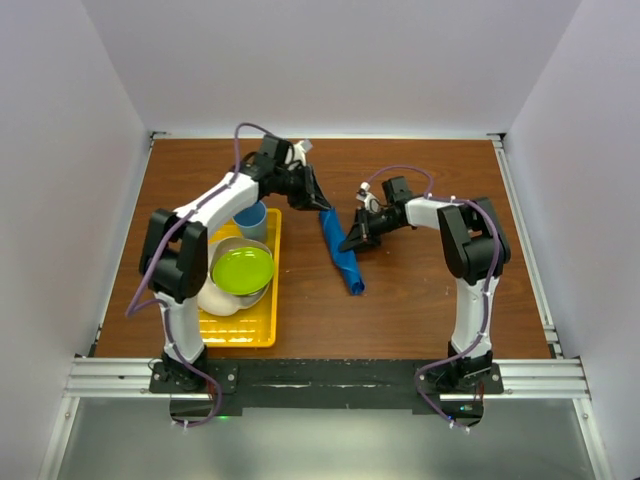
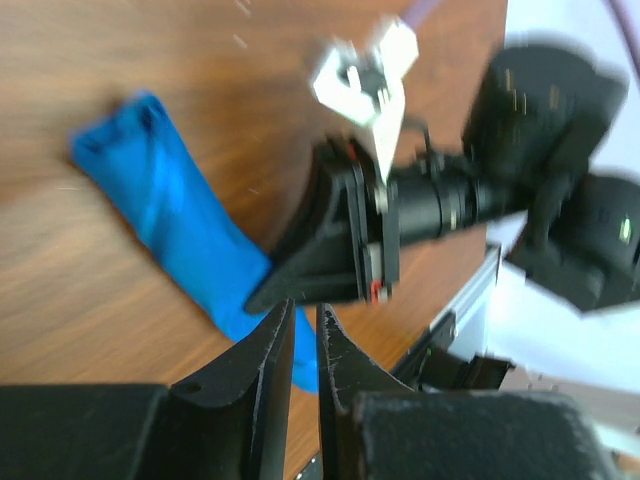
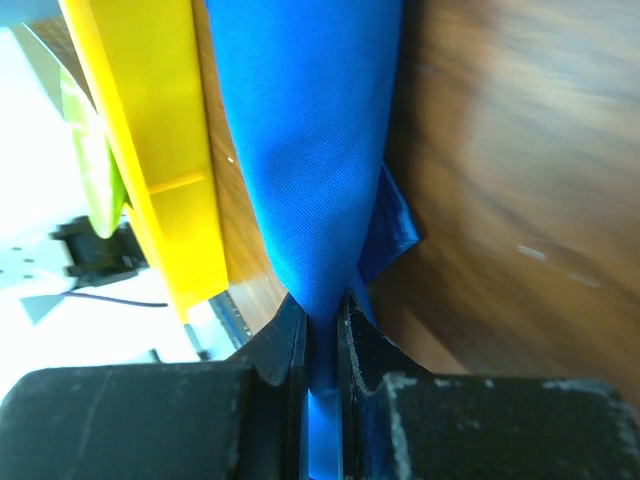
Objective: Fold the napkin, place the utensils inside, and roll it up
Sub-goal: Roll the napkin with the utensil
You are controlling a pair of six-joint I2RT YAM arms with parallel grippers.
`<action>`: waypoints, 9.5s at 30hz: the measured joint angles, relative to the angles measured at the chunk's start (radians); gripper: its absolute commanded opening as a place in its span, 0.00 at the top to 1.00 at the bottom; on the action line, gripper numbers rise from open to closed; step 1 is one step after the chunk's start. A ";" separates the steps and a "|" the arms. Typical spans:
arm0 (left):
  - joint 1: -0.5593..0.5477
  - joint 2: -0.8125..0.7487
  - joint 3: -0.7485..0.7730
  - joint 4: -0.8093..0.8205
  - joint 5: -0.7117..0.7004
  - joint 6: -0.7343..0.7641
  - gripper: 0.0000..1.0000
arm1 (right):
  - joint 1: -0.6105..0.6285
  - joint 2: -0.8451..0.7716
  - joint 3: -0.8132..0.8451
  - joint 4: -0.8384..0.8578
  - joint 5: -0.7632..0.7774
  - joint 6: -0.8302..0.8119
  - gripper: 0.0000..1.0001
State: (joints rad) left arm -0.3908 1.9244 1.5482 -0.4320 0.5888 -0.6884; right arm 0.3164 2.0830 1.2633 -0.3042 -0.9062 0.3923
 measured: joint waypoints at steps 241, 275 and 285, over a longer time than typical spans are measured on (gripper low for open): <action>-0.042 -0.729 -0.248 -0.342 -0.159 0.081 0.74 | 0.908 -0.496 -0.022 -0.586 0.989 -0.802 0.02; 0.035 -0.717 -0.247 -0.295 -0.128 0.043 0.73 | 0.423 -0.306 -0.034 -0.412 0.694 -0.647 0.37; 0.035 -0.708 -0.247 -0.296 -0.123 0.046 0.73 | 0.423 -0.198 -0.002 -0.397 0.655 -0.678 0.66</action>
State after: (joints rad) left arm -0.3557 1.2167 1.3014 -0.7284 0.4660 -0.6422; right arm 0.7395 1.8854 1.2613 -0.7010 -0.2512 -0.2859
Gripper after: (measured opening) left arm 0.269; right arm 0.439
